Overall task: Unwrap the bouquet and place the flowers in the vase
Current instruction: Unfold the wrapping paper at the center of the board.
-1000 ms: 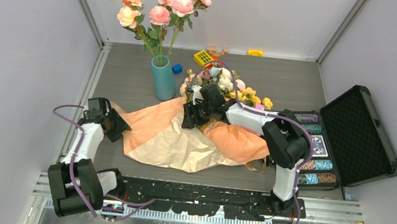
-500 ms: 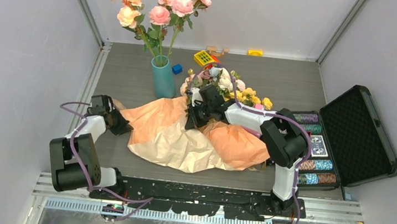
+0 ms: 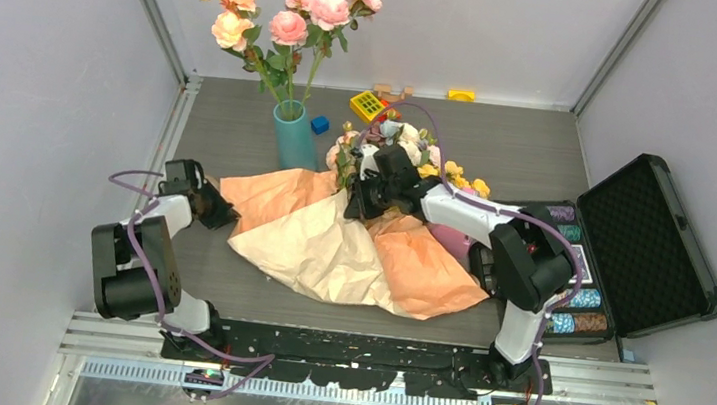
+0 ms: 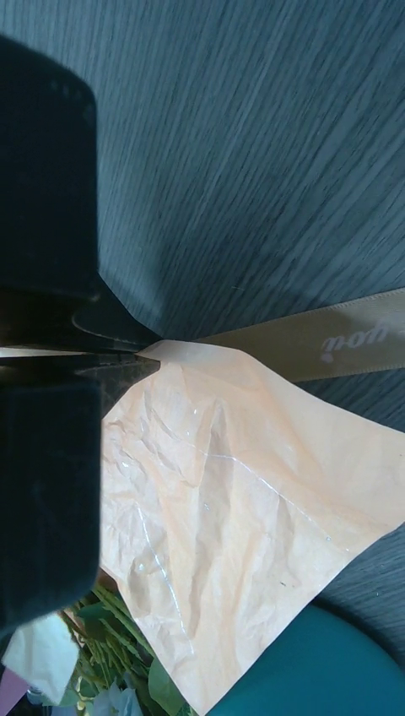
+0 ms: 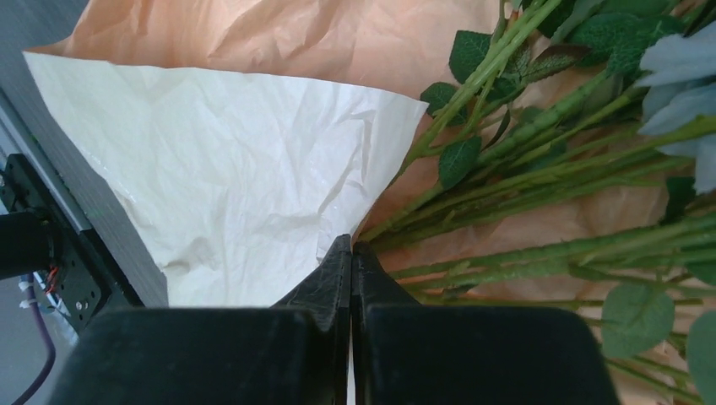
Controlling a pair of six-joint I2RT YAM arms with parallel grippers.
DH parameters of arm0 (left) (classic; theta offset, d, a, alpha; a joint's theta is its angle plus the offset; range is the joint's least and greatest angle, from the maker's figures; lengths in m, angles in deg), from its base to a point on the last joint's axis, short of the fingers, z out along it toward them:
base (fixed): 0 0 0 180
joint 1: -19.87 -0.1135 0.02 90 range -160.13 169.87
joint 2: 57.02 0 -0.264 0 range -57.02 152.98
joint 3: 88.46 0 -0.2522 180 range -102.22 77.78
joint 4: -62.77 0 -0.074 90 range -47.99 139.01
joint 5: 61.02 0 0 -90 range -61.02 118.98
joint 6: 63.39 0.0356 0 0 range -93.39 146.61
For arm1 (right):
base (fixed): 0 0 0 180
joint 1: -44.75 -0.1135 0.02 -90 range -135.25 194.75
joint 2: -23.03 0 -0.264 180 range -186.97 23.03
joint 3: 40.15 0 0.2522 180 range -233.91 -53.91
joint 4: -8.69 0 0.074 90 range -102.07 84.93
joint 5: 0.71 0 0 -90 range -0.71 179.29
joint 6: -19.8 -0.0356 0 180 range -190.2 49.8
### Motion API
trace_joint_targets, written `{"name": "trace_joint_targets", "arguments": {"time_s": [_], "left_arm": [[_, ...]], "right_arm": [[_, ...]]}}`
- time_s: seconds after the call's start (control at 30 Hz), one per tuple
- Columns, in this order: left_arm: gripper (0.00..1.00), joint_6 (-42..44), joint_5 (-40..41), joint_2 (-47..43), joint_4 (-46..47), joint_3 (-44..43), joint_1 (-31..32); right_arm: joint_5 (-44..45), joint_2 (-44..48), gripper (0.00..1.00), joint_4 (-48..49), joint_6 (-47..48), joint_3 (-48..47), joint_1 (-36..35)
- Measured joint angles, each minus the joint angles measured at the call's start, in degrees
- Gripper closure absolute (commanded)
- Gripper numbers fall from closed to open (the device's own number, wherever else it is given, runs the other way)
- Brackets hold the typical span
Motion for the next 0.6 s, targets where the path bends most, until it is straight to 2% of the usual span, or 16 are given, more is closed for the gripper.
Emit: {"name": "trace_joint_targets", "arguments": {"time_s": [0.2,0.33,0.43,0.5,0.6], "left_arm": [[0.74,0.0,1.2,-1.1,-1.3,-0.2,0.0],[0.39,0.3,2.6,-5.1,-3.9,-0.3,0.0],[0.21,0.9,4.6,-8.3,-7.3,-1.3,0.0],[0.16,1.1,6.3,-10.4,-9.7,-2.4,0.0],[0.14,1.8,8.6,-14.4,-13.1,-3.8,0.0]], "right_arm": [[-0.1,9.1,1.00,0.9,-1.7,6.1,-2.6],[1.3,16.6,1.00,2.5,-3.1,10.2,-8.4],[2.8,20.7,1.00,3.6,-4.1,12.2,-14.1],[3.8,22.0,1.00,4.5,-4.7,13.2,-17.4],[5.7,22.9,1.00,5.1,-5.6,14.9,-21.6]]}}
